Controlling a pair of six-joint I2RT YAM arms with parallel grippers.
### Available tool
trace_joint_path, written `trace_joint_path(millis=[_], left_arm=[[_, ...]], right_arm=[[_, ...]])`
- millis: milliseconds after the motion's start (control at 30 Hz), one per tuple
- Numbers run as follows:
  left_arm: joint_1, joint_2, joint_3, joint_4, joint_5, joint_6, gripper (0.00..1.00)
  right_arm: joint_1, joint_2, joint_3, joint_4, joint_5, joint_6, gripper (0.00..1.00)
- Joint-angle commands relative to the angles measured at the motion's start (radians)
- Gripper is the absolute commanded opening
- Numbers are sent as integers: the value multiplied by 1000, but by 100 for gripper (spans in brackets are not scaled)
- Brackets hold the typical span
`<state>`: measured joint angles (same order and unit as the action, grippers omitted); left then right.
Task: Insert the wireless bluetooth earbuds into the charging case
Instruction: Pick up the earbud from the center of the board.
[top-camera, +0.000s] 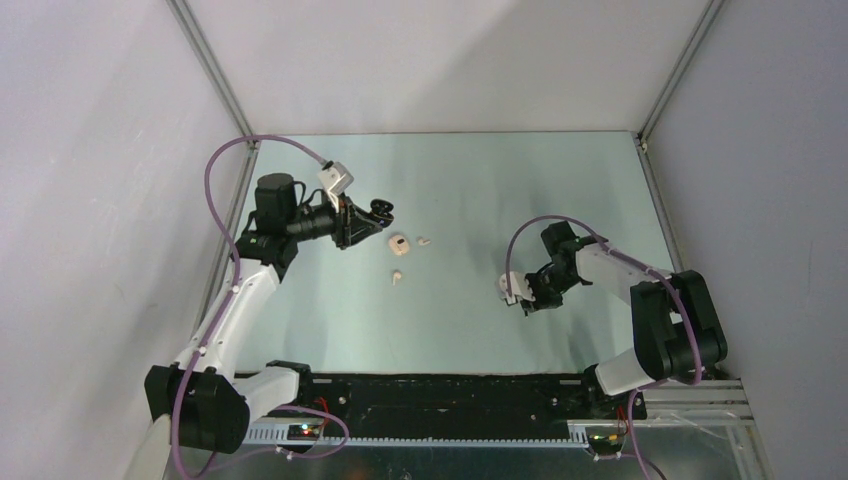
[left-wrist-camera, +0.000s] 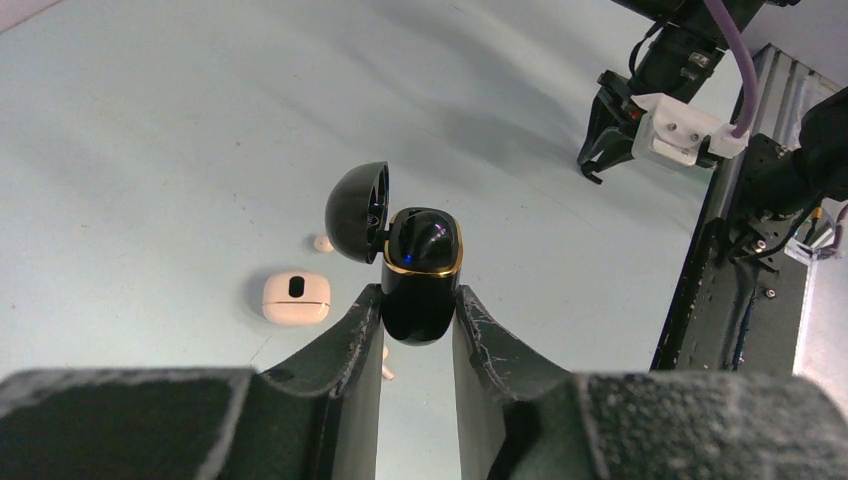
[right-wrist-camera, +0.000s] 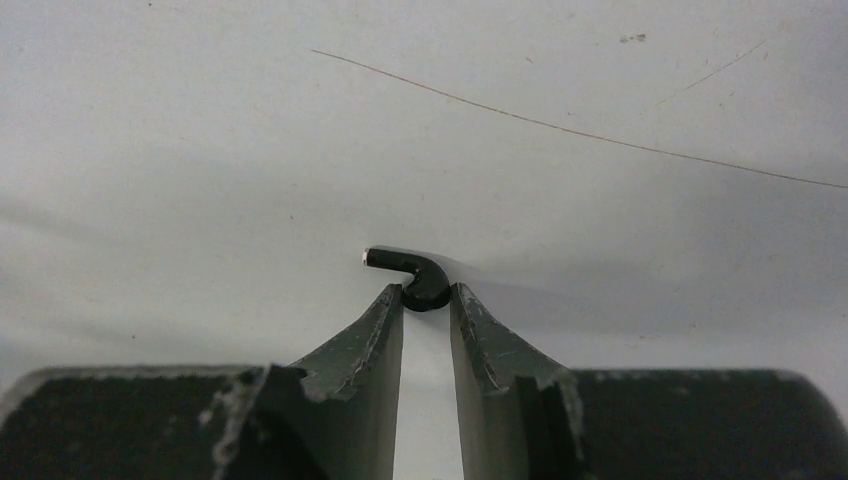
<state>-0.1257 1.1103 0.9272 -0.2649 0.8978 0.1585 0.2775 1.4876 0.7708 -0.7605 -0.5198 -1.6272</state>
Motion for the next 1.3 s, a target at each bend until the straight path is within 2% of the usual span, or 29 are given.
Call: trace_joint_path(millis=[0, 200, 367, 533, 667, 767, 833, 967, 1100, 1267], left_arm=[[3, -28, -13, 12, 15, 23, 0], [4, -29, -19, 12, 14, 25, 0], [3, -29, -19, 13, 15, 23, 0], [1, -19, -16, 18, 27, 15, 0], [-14, 7, -11, 61, 45, -16, 0], [-30, 38, -20, 199, 58, -95, 0], [-49, 58, -25, 299, 55, -165, 0], [-114, 94, -18, 439, 40, -254, 0], [-163, 127, -27, 581, 39, -329, 0], [-203, 139, -72, 781, -14, -415, 0]], right_arm=[[19, 33, -4, 4, 44, 15, 26], [29, 24, -5, 7, 32, 33, 12], [23, -33, -5, -1, -5, 67, 9], [39, -218, 12, 9, -21, 148, 7], [86, -350, 67, 38, 5, 250, 0], [140, -425, 115, 73, 48, 309, 0], [181, -460, 146, 136, 110, 396, 0], [305, -523, 159, 378, 347, 505, 0], [451, -558, 159, 619, 578, 507, 0], [591, -539, 158, 820, 742, 424, 0]])
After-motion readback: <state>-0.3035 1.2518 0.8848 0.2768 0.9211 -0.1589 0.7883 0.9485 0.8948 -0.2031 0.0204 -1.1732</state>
